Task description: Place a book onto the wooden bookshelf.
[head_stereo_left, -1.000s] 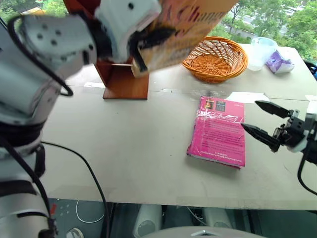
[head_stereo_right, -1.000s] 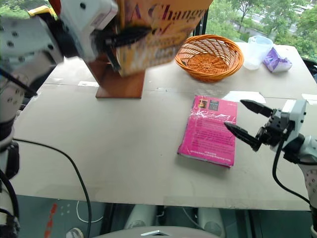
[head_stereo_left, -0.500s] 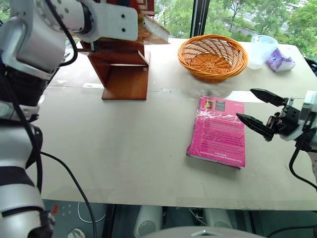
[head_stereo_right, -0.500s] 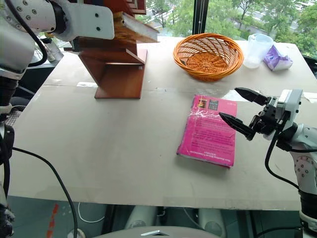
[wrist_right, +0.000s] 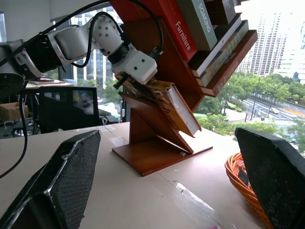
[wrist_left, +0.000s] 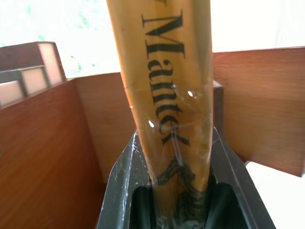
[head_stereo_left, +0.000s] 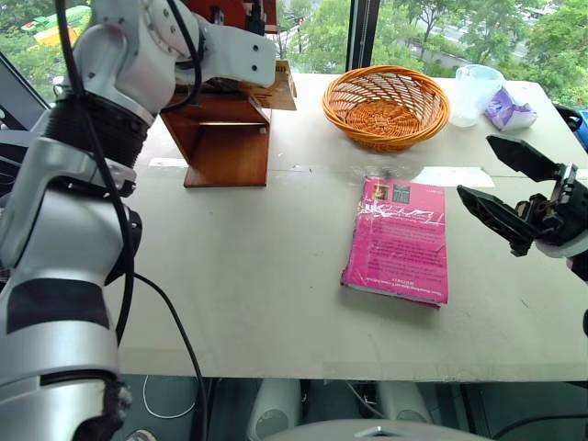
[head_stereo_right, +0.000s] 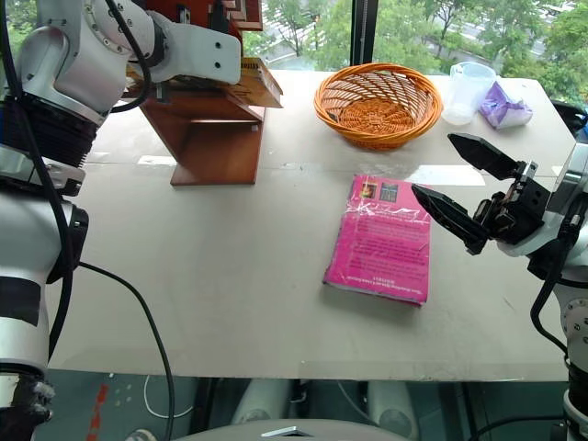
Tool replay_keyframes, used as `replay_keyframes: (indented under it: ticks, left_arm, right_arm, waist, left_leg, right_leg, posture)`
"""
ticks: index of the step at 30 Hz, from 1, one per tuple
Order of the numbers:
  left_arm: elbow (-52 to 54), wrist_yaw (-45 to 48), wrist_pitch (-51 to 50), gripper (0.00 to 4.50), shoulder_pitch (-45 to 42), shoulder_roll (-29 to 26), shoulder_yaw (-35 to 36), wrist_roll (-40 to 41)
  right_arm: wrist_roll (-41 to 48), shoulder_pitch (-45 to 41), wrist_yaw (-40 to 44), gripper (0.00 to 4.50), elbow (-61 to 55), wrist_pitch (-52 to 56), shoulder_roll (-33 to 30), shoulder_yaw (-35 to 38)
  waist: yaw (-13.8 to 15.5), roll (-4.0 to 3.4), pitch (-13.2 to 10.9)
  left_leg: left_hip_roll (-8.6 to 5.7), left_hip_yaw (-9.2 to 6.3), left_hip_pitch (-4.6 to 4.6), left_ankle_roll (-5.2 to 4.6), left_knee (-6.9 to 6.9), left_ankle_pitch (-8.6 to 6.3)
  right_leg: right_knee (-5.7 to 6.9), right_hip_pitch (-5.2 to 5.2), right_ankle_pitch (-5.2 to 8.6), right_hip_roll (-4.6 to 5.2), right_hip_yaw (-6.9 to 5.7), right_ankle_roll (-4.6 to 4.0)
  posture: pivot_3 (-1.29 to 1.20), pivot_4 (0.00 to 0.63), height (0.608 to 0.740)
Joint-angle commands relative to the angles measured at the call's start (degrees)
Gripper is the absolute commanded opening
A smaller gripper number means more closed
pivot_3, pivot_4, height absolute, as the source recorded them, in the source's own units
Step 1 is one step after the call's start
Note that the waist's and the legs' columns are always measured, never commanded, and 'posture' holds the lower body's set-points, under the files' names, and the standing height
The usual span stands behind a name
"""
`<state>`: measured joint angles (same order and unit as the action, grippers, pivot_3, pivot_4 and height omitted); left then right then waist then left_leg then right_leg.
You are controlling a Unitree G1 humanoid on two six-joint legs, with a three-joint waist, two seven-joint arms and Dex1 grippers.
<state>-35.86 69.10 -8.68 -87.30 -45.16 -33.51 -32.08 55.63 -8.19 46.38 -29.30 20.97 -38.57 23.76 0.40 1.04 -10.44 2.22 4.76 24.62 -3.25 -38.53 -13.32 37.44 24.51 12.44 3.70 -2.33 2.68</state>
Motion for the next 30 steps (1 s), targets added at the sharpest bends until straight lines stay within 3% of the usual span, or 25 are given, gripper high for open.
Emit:
replay_keyframes:
  ticks: [1, 3, 4, 9, 11, 14, 16, 20, 23, 27, 30]
  left_arm:
    - [0.1, 1.0, -3.9, 0.48, -0.9, 0.2, 2.3, -1.6]
    - [0.0, 0.7, -5.4, 0.48, -1.0, 0.3, 3.1, -2.1]
    - [0.2, 0.8, -6.1, 1.44, -1.0, 0.4, 3.6, -2.0]
    - [7.7, 2.5, -11.5, 3.61, 0.5, -1.4, 9.0, 0.6]
    - [20.3, 10.8, -23.4, 4.40, 2.2, -2.2, 16.2, 8.9]
    - [37.8, 18.2, -40.9, 4.40, 5.0, -3.1, 26.5, 21.6]
    - [46.7, 18.0, -50.6, 4.40, 8.4, -2.5, 31.1, 27.4]
    - [60.4, 4.2, -59.0, 4.40, 19.5, 12.2, 43.2, 34.0]
    - [66.2, -1.5, -65.9, 4.40, 27.9, 20.0, 49.3, 39.1]
    - [73.9, -3.1, -65.5, 4.40, 48.3, 18.3, 50.6, 44.3]
    - [75.5, -5.0, -64.4, 4.40, 57.6, 17.5, 54.3, 48.0]
  right_arm:
    - [0.9, -0.8, -0.1, 4.50, -1.2, -0.5, -1.2, 2.5]
    - [0.7, -1.3, 0.1, 4.50, -0.7, -0.6, -1.5, 2.3]
    - [0.7, -1.3, 0.3, 4.50, -0.5, -0.7, -1.5, 2.3]
    - [0.6, -0.6, 0.9, 4.50, -0.2, -0.6, -1.8, 2.5]
    - [0.6, 0.2, 0.9, 4.50, 0.1, -0.3, -2.2, 3.6]
    - [0.8, 1.7, 1.3, 4.50, 0.5, 0.4, -3.1, 4.9]
    - [0.7, 2.1, 1.9, 4.50, 1.2, 0.7, -3.8, 5.1]
    - [0.1, 1.5, 2.8, 4.50, 3.3, 1.8, -6.0, 5.1]
    - [-1.8, 3.9, 4.1, 4.50, 4.4, 2.6, -8.0, 5.8]
    - [-6.7, 12.6, 7.6, 4.50, 7.5, 2.6, -10.8, 10.4]
    - [-10.0, 19.3, 11.0, 4.50, 9.2, 1.5, -12.2, 14.1]
  waist:
    - [0.0, 0.00, 0.0]
    - [0.0, 0.00, 0.0]
    - [0.0, 0.00, 0.0]
    - [-0.3, 0.02, 0.0]
    - [-0.2, 0.02, 0.0]
    - [-0.1, 0.11, -0.1]
    - [-0.1, 0.05, 0.0]
    - [0.4, -0.12, 0.1]
    - [0.3, -0.04, 0.0]
    - [0.0, -0.17, 0.1]
    - [0.2, 0.00, 0.0]
  left_leg:
    - [0.00, 0.03, 0.04, 0.00, -0.02, 0.00]
    - [-0.01, 0.07, 0.08, 0.00, -0.05, 0.00]
    - [-0.02, 0.10, 0.09, 0.00, -0.05, 0.00]
    - [0.00, 0.19, 0.16, 0.00, -0.04, 0.00]
    - [0.00, 0.18, 0.19, 0.00, -0.05, 0.00]
    - [0.03, 0.19, 0.42, 0.02, -0.18, 0.01]
    - [0.01, 0.14, 0.54, 0.20, -0.43, 0.11]
    - [-0.06, 0.04, 0.05, -0.06, -0.55, -0.04]
    - [-0.08, -0.29, -0.07, -0.08, -0.77, -0.04]
    - [-0.07, -0.29, -0.21, -0.07, -0.73, -0.04]
    - [-0.06, -0.15, -0.33, -0.05, -0.57, -0.05]
  right_leg:
    - [0.03, 0.05, 0.00, 0.00, 0.03, 0.00]
    - [0.09, 0.12, 0.00, 0.00, 0.06, 0.01]
    - [0.12, 0.18, 0.00, 0.00, 0.09, 0.01]
    - [0.18, 0.29, 0.00, -0.02, 0.18, 0.00]
    - [0.17, 0.29, 0.00, 0.00, 0.17, 0.00]
    - [0.16, 0.42, -0.06, 0.04, 0.17, -0.10]
    - [0.19, 0.45, -0.03, 0.07, 0.17, -0.04]
    - [0.26, -0.10, 0.17, 0.14, 0.13, 0.29]
    - [0.41, -0.36, 0.25, -0.07, 0.17, 0.01]
    - [0.40, -0.44, 0.22, -0.15, 0.35, -0.05]
    - [0.45, -0.46, 0.09, -0.15, 0.59, -0.13]
  posture:
    - [0.00, 0.150, 0.733]
    - [0.00, 0.150, 0.733]
    - [0.00, 0.150, 0.733]
    - [0.00, 0.150, 0.733]
    - [0.00, 0.150, 0.733]
    - [0.00, 0.150, 0.733]
    - [0.00, 0.150, 0.733]
    - [0.00, 0.150, 0.733]
    - [0.00, 0.150, 0.733]
    - [0.00, 0.150, 0.733]
    - [0.00, 0.150, 0.733]
